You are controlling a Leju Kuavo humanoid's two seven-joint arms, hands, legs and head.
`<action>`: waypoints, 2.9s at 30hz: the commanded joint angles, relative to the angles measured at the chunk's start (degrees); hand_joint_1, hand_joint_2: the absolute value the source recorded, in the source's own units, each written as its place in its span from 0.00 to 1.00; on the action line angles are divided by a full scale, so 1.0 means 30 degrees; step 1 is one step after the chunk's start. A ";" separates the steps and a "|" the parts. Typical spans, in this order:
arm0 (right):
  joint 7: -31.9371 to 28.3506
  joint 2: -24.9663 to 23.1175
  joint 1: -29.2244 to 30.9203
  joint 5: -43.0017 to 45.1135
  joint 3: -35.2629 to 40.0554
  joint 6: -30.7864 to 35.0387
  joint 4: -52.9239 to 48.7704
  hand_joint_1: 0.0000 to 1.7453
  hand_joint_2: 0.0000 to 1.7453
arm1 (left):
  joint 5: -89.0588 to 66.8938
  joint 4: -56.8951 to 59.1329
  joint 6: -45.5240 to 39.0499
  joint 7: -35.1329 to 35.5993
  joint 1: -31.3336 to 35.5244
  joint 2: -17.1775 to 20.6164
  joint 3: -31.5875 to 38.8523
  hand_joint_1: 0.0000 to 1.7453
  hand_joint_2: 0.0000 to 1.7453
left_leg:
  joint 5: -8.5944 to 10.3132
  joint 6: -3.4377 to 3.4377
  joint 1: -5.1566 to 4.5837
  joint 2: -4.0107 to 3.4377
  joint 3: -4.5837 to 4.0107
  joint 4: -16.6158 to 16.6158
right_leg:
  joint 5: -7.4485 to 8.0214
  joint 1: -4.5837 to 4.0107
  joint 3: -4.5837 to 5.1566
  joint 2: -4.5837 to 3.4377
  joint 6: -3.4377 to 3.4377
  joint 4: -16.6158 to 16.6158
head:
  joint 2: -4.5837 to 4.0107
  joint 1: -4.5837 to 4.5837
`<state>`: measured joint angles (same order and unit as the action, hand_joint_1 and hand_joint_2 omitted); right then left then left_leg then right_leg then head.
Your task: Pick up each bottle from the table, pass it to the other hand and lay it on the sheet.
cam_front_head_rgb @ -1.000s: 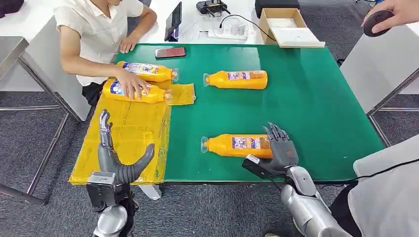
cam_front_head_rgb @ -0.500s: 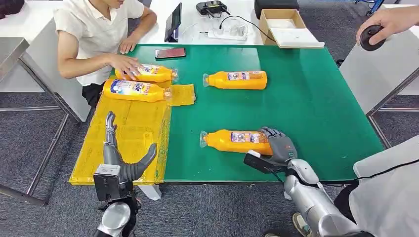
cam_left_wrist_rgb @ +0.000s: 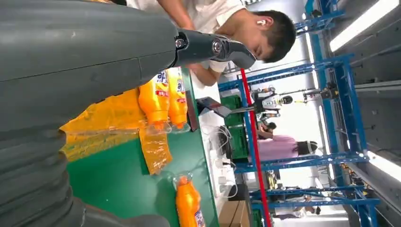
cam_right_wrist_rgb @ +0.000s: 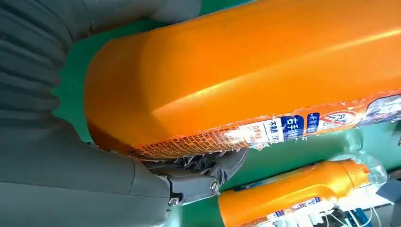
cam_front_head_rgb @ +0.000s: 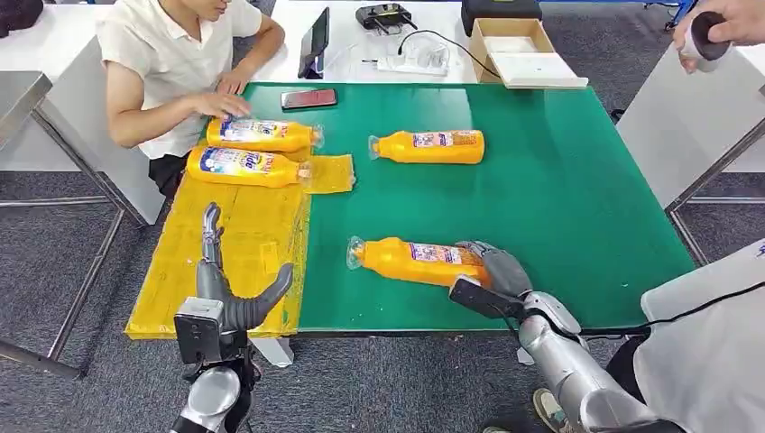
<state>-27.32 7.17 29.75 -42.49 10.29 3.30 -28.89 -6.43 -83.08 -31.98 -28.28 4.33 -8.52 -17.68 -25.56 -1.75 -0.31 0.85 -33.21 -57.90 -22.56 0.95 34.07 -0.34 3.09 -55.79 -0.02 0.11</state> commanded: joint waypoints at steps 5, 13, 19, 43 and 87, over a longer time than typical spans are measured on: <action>-0.3780 -0.1130 -0.2508 0.3935 -0.1514 -0.1185 -0.1562 1.00 1.00 | 0.0826 0.1028 -0.0208 -0.0519 0.0180 -0.0072 -0.0013 0.00 1.00 | -0.0007 0.0044 0.0042 0.0031 0.0055 0.0033 | -0.0014 -0.0046 -0.0088 0.0056 -0.0048 0.0052 | 0.0000 0.0000; -0.4226 -0.1880 -0.4743 0.7402 -0.2383 -0.0928 -0.7016 1.00 1.00 | 0.3269 0.1830 0.1800 0.0340 -0.0746 -0.0165 -0.0614 0.00 1.00 | -0.0021 0.0043 0.0015 -0.0010 0.0000 0.0029 | -0.0023 -0.0019 -0.0020 0.0010 -0.0046 0.0018 | 0.0000 0.0000; -0.4091 -0.1747 -0.6400 0.8810 -0.1929 -0.1441 -1.0547 1.00 1.00 | 0.7810 0.2608 0.7315 0.3518 -0.1318 0.1193 -0.2904 0.00 1.00 | -0.0034 0.0041 0.0001 0.0051 -0.0046 0.0032 | -0.0051 -0.0001 0.0015 0.0028 -0.0040 0.0002 | 0.0000 0.0000; -0.0866 -0.3684 -0.7659 0.9721 0.3182 -0.0712 -1.3015 1.00 1.00 | 0.6409 -0.0549 0.5393 0.1408 -0.2120 0.0738 -0.4158 0.00 1.00 | -0.0022 0.0029 0.0022 0.0021 -0.0199 0.0003 | -0.0014 -0.0016 0.0166 -0.0019 -0.0028 -0.0010 | 0.0000 0.0000; -0.0637 -0.4344 -0.5492 1.0302 0.7975 -0.2036 -0.8490 1.00 1.00 | 0.7837 0.0174 0.6453 0.1557 -0.0609 -0.0262 -0.3629 1.00 1.00 | -0.0003 0.0026 0.0025 0.0077 -0.0197 0.0015 | -0.0018 -0.0016 0.0149 0.0043 -0.0023 0.0008 | 0.0007 0.0007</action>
<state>-29.70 -6.25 10.17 -10.05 28.39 -1.59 -62.13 21.26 -85.61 -7.76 -20.80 -0.92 -7.89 -29.48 -25.55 -1.75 -0.30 1.09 -33.91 -57.89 -22.60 0.97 34.66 -0.28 3.10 -55.82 0.00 0.13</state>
